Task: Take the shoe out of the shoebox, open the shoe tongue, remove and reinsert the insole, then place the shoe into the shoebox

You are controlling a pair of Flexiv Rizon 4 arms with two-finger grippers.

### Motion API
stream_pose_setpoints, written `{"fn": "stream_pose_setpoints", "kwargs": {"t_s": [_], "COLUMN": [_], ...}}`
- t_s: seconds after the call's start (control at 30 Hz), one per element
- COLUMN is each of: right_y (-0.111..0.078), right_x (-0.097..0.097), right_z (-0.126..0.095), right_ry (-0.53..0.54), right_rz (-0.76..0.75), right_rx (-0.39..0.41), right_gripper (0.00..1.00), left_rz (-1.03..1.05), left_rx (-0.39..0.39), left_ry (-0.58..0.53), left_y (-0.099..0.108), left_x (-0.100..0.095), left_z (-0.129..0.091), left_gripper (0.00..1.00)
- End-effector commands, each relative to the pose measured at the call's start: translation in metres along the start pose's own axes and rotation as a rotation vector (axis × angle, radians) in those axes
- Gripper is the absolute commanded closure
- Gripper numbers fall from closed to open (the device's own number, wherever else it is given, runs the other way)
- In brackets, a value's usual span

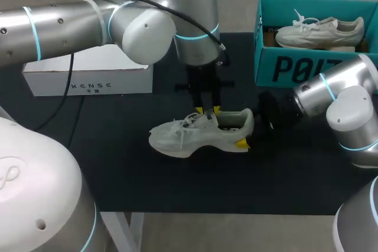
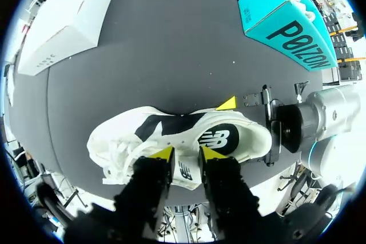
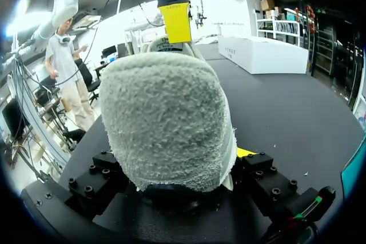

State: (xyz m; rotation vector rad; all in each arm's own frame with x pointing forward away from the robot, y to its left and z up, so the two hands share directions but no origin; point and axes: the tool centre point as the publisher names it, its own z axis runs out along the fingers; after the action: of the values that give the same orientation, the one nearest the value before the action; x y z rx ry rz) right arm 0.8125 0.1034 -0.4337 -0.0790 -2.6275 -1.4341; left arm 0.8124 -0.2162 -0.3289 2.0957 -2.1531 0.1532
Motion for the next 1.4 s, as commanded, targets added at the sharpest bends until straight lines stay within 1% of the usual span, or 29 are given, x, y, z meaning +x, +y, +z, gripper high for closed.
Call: {"fn": "stream_pose_setpoints", "kwargs": {"t_s": [0.03, 0.1, 0.33, 0.5, 0.7, 0.83, 0.97, 1.03, 1.07, 1.1, 1.13, 1.17, 1.23, 1.27, 1.33, 1.4], "right_y": [-0.005, -0.005, -0.005, -0.005, -0.005, -0.005, -0.005, -0.005, -0.005, -0.005, -0.005, -0.005, -0.005, -0.005, -0.005, -0.005], "right_x": [-0.001, -0.001, -0.001, -0.001, -0.001, -0.001, -0.001, -0.001, -0.001, -0.001, -0.001, -0.001, -0.001, -0.001, -0.001, -0.001], "right_z": [0.008, 0.008, 0.008, 0.008, 0.008, 0.008, 0.008, 0.008, 0.008, 0.008, 0.008, 0.008, 0.008, 0.008, 0.008, 0.008], "right_ry": [-0.001, -0.001, -0.001, -0.001, -0.001, -0.001, -0.001, -0.001, -0.001, -0.001, -0.001, -0.001, -0.001, -0.001, -0.001, -0.001], "right_rz": [0.001, 0.001, 0.001, 0.001, 0.001, 0.001, 0.001, 0.001, 0.001, 0.001, 0.001, 0.001, 0.001, 0.001, 0.001, 0.001], "right_rx": [0.001, 0.001, 0.001, 0.001, 0.001, 0.001, 0.001, 0.001, 0.001, 0.001, 0.001, 0.001, 0.001, 0.001, 0.001, 0.001], "right_gripper": [1.0, 1.0, 1.0, 1.0, 1.0, 1.0, 1.0, 1.0, 1.0, 1.0, 1.0, 1.0, 1.0, 1.0, 1.0, 1.0], "left_rz": [0.009, 0.017, 0.027, 0.005, -0.063, -0.114, -0.163, -0.192, -0.19, -0.203, -0.197, -0.203, -0.208, -0.211, -0.198, -0.164], "left_rx": [0.031, 0.054, 0.031, 0.061, 0.121, 0.171, 0.181, 0.154, 0.168, 0.153, 0.148, 0.152, 0.124, 0.125, 0.125, 0.145], "left_ry": [0.129, 0.165, 0.146, 0.145, 0.169, 0.171, 0.122, 0.054, 0.059, 0.03, -0.001, -0.004, -0.04, -0.031, -0.03, 0.008], "left_y": [0.009, 0.011, 0.012, 0.017, 0.029, 0.04, 0.041, 0.038, 0.036, 0.034, 0.032, 0.03, 0.026, 0.024, 0.022, 0.02], "left_x": [-0.01, -0.011, -0.014, -0.021, -0.047, -0.067, -0.091, -0.102, -0.107, -0.112, -0.116, -0.119, -0.124, -0.126, -0.124, -0.117], "left_z": [-0.006, -0.011, -0.011, -0.017, -0.024, -0.033, -0.038, -0.038, -0.039, -0.039, -0.038, -0.038, -0.034, -0.033, -0.033, -0.036], "left_gripper": [1.0, 1.0, 1.0, 1.0, 1.0, 1.0, 1.0, 1.0, 1.0, 1.0, 1.0, 1.0, 1.0, 1.0, 1.0, 1.0]}}
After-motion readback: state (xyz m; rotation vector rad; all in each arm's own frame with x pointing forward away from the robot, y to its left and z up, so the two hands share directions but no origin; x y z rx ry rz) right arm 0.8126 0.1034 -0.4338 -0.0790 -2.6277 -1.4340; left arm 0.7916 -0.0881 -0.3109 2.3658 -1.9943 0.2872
